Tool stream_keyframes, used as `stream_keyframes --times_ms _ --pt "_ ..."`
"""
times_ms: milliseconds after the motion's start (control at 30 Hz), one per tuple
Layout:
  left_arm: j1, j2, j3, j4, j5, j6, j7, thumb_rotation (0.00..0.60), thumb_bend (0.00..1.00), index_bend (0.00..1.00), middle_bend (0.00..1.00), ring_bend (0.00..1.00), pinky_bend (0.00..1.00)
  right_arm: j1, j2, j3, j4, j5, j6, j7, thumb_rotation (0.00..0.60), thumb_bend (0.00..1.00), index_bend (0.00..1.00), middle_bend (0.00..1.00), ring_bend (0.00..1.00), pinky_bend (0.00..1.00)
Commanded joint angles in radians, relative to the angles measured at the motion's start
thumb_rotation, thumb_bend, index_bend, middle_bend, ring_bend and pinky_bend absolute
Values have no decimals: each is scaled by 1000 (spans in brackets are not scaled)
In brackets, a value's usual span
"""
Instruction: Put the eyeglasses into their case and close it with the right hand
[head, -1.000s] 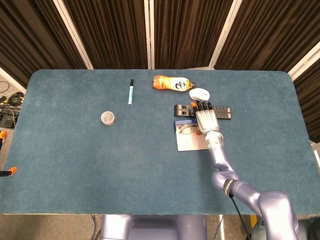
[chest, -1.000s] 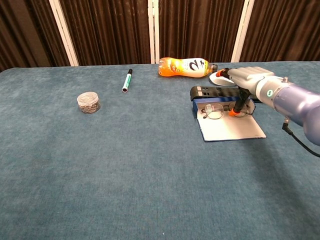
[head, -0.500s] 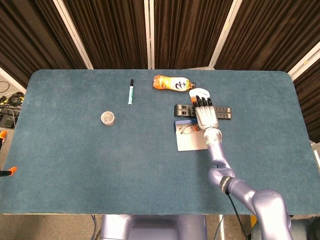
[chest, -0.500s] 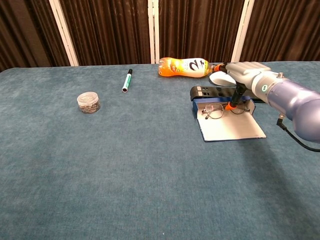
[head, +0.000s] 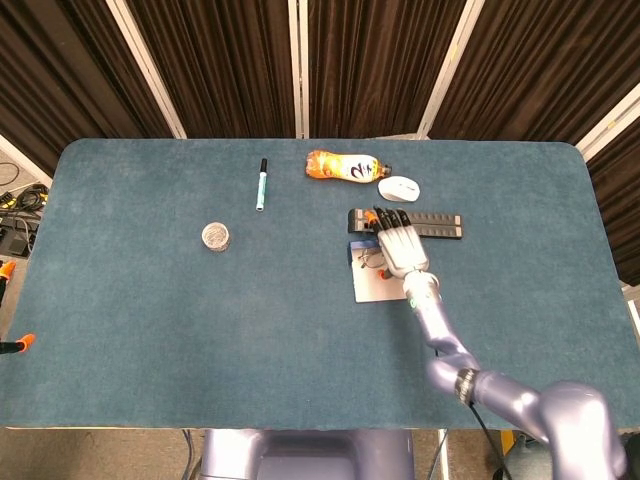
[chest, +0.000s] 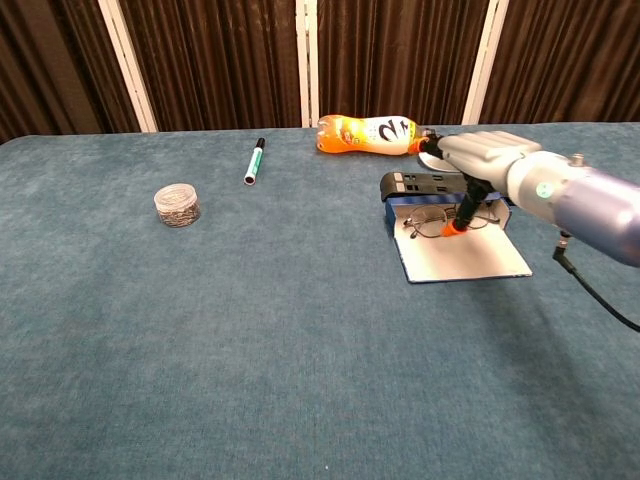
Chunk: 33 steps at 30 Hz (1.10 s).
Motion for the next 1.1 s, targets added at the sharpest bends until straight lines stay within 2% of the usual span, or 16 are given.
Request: stream_keyframes --times_ms 33,200,400,800,1100 --pt "2 2 3 -4 8 5 -3 600 0 0 0 0 0 -70 99 -75 -142 -68 53 -13 600 51 88 0 0 0" --pt "5 4 7 -14 24 14 -3 600 0 0 0 0 0 -112 147 -128 -214 -118 86 -16 600 56 130 0 0 0" --pt "6 3 11 -22 34 19 0 600 0 0 0 0 0 -127 138 -151 -203 -145 93 -8 600 64 167 0 0 0" --pt "7 1 9 -22 28 22 6 600 0 0 0 0 0 -113 77 -136 -151 -148 73 -5 600 87 221 0 0 0" --pt "5 -1 9 -17 25 17 7 600 0 0 0 0 0 -115 67 -132 -112 -151 66 4 600 92 243 0 0 0"
